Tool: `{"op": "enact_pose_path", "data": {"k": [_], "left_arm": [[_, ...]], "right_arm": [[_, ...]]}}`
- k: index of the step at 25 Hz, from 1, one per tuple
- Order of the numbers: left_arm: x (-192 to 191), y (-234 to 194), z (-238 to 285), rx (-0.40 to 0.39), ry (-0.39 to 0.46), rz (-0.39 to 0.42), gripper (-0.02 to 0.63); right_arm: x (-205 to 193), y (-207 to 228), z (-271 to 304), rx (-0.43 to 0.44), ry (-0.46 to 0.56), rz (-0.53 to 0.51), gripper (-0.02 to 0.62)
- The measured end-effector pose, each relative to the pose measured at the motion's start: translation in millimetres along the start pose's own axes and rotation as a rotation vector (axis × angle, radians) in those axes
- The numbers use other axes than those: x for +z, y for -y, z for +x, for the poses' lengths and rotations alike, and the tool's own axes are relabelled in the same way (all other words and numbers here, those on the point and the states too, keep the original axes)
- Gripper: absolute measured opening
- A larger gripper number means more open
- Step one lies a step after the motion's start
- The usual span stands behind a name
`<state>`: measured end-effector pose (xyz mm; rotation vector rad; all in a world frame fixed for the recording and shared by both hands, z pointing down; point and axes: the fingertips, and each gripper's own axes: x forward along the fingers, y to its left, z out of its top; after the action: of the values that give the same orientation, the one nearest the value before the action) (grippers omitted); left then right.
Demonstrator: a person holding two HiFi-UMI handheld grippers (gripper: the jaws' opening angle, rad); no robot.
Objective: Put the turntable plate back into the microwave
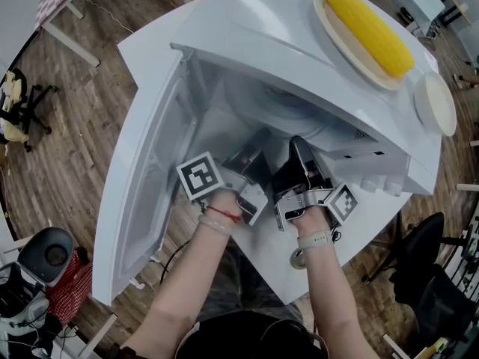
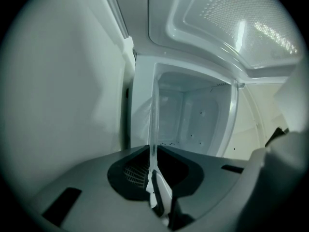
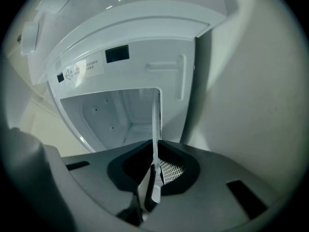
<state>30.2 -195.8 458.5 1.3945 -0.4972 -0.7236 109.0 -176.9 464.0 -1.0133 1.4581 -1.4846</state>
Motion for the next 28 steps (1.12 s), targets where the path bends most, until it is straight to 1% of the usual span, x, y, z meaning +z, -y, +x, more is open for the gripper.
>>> {"op": "enact_pose_path", "data": {"k": [2, 6, 10, 14, 20, 26, 28], "left_arm": [[-2, 0, 0, 0.003, -0.003, 0.0, 0.037], [-2, -2, 0, 0.021, -0.011, 0.029, 0.037], [-2, -3, 0, 0.025, -0.003, 0.017, 0.037], [-2, -3, -1, 0.016, 0.005, 0.007, 0.037], [-2, -3, -3, -0.004, 0.035, -0.007, 0.037], [-9, -3, -14, -0.012, 0.039, -0.005, 0.037], [-10, -1, -18, -0.01, 0.046, 0.012, 0.037]], "right_arm": [[2, 0, -1, 0.0, 0.006, -0.002, 0.048], [2, 0, -1, -0.003, 0.009, -0.003, 0.048], [2, 0, -2, 0.01, 0.019, 0.013, 0.048], [3, -3, -10, 0.027, 0.019, 0.006, 0.048], [8, 0, -23, 0.018, 0.025, -0.01, 0.048], [-1, 4, -32, 0.007, 0.013, -0.001, 0.048], [-4, 5, -36, -0.001, 0.005, -0.009, 0.048]]}}
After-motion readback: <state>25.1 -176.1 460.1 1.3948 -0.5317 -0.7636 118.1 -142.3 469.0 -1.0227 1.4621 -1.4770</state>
